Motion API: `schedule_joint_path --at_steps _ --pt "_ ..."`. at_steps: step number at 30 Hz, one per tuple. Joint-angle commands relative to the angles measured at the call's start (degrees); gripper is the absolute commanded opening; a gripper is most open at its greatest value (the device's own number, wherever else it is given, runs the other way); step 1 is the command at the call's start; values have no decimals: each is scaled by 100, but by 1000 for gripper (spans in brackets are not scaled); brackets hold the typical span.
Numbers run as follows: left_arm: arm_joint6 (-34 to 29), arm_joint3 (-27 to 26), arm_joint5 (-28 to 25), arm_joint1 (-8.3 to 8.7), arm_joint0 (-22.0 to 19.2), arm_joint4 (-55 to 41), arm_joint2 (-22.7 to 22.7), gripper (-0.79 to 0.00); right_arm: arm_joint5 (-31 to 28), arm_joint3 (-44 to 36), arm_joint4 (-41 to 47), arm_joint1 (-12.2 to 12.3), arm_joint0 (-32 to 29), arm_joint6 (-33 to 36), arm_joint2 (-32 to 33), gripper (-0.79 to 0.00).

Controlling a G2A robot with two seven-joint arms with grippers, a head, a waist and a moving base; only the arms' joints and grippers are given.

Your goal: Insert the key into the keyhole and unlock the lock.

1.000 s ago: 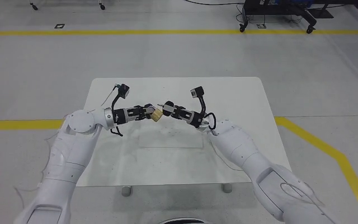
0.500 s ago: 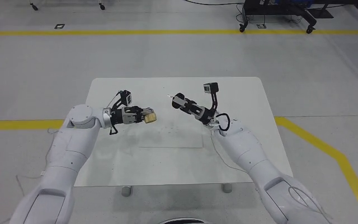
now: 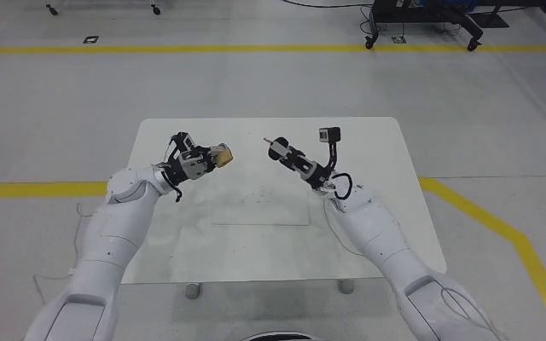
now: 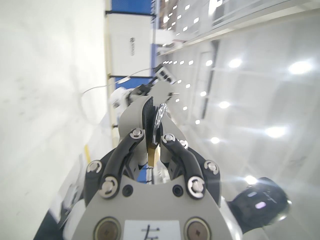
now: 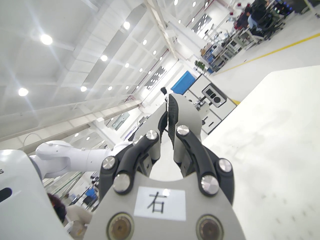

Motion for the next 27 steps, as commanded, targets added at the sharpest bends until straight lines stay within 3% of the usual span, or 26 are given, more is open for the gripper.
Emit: schedule_joint_path --at_steps 1,5,8,18,22,27 --pt "235 49 -95 -106 -28 -498 125 -785 150 -289 -395 -29 -204 -699 6 -785" --pt "559 239 -452 -322 -200 -932 418 -785 605 -666 -752 -123 -463 -1546 -103 -785" --pt "534 371 -368 -454 -264 -1469 530 -785 720 -670 -489 -171 -480 -1515 -206 -785" --pt "581 359 -401 -453 -254 -1458 519 -785 720 -670 -489 -171 -480 -1515 -206 -785" --pt "1847 221 -1662 -461 -80 -647 466 -785 1603 -619 -1245 -233 -481 -2509 -223 -785" --pt "2919 82 -2594 -559 39 53 606 -785 2427 -415 -1346 -416 -318 -3125 -513 -785"
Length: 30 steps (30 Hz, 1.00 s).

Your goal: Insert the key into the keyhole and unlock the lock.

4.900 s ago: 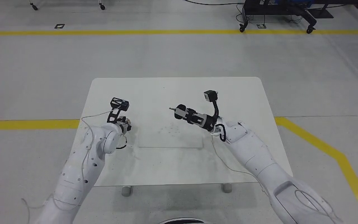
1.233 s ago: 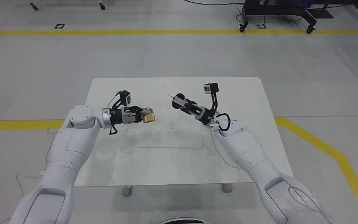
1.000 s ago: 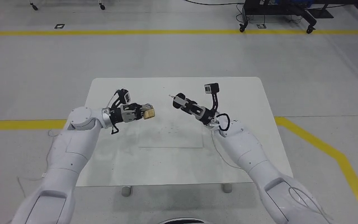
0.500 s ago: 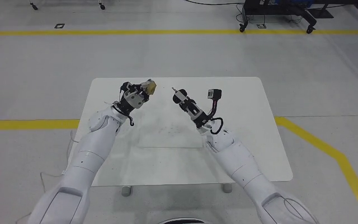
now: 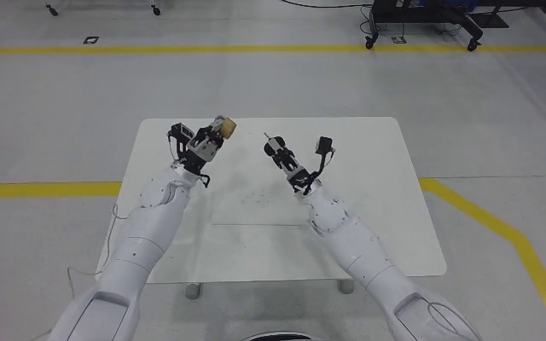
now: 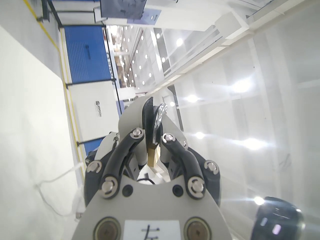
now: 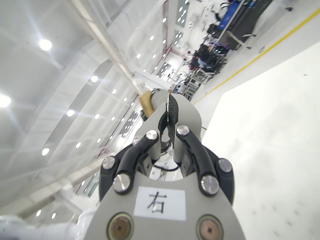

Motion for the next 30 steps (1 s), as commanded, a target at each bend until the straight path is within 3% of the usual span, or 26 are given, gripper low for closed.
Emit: schedule_joint_path --at_steps 1,9,15,30 --pt "374 -24 -293 -30 22 252 33 -785 111 31 -208 -47 57 -180 -85 -785" --pt "1283 92 -719 -58 -68 1952 184 -785 -296 76 -801 -135 51 -366 -279 -785" --pt "1394 176 -725 -112 -102 2051 194 -785 -475 159 -980 -182 66 -282 -348 -785" --pt "933 336 -696 -185 -168 1956 138 -785 -780 396 -724 -294 133 17 -323 -785"
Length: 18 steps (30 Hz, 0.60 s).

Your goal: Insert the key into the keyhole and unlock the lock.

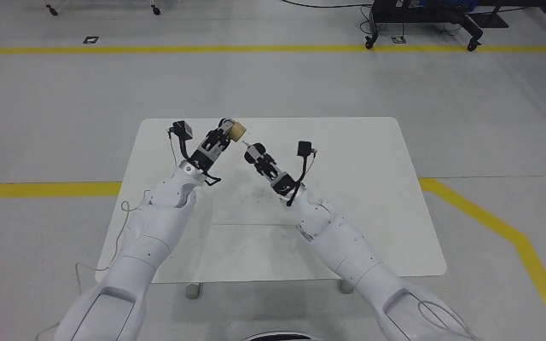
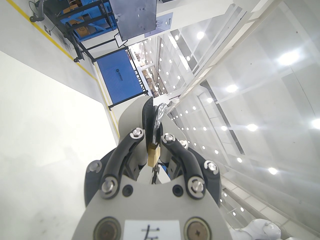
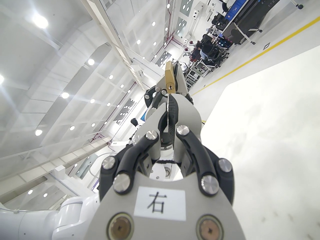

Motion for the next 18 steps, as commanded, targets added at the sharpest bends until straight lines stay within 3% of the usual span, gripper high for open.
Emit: schedule_joint_path --at_steps 1,18 --pt "-100 8 51 -11 -2 -64 -3 -785 -72 30 117 -8 9 138 14 -785" --pt "-351 186 100 -85 -79 -30 -49 -785 -74 202 359 -60 65 470 167 -785"
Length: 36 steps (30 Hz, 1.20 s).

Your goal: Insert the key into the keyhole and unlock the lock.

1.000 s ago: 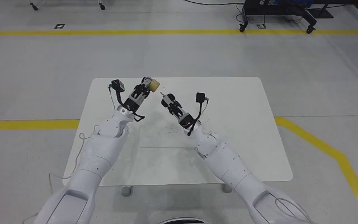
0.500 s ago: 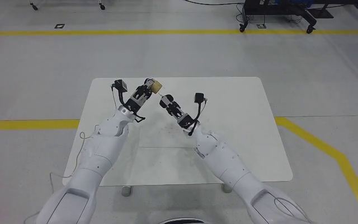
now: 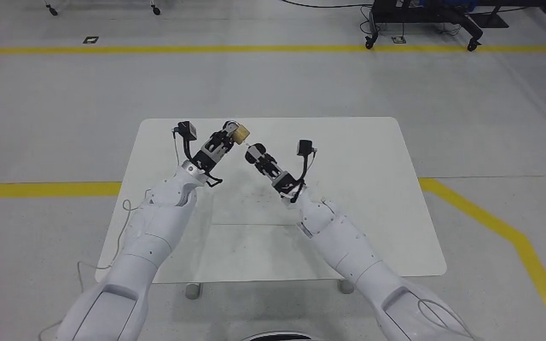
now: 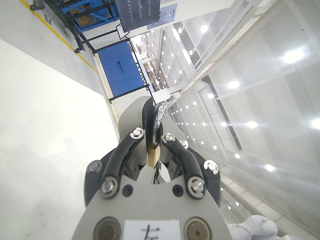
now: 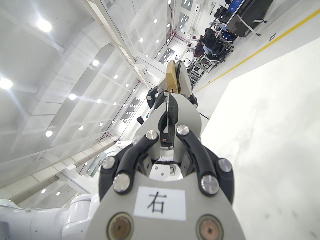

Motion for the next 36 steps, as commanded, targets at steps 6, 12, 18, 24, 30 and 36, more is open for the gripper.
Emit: schedule_joint_path --at_steps 6,12,18,24,30,36 --pt "-78 55 -10 -28 -20 -32 -36 -785 -54 34 159 -23 -13 24 85 -785" --pt "-136 79 -54 -50 -29 -23 -60 -785 21 63 117 -43 -7 42 114 -785" --pt "-229 101 -82 -70 -33 -30 -78 -785 104 90 102 -66 11 57 141 -785" --pt "-233 115 -120 -88 -30 26 -94 -785 77 91 94 -88 5 110 151 -785" --pt "-166 131 -112 -103 -24 14 -147 -785 -11 92 54 -97 -20 68 202 -785" --pt "-172 121 -95 -121 -16 88 -149 -785 21 94 -14 -115 -22 71 212 -785"
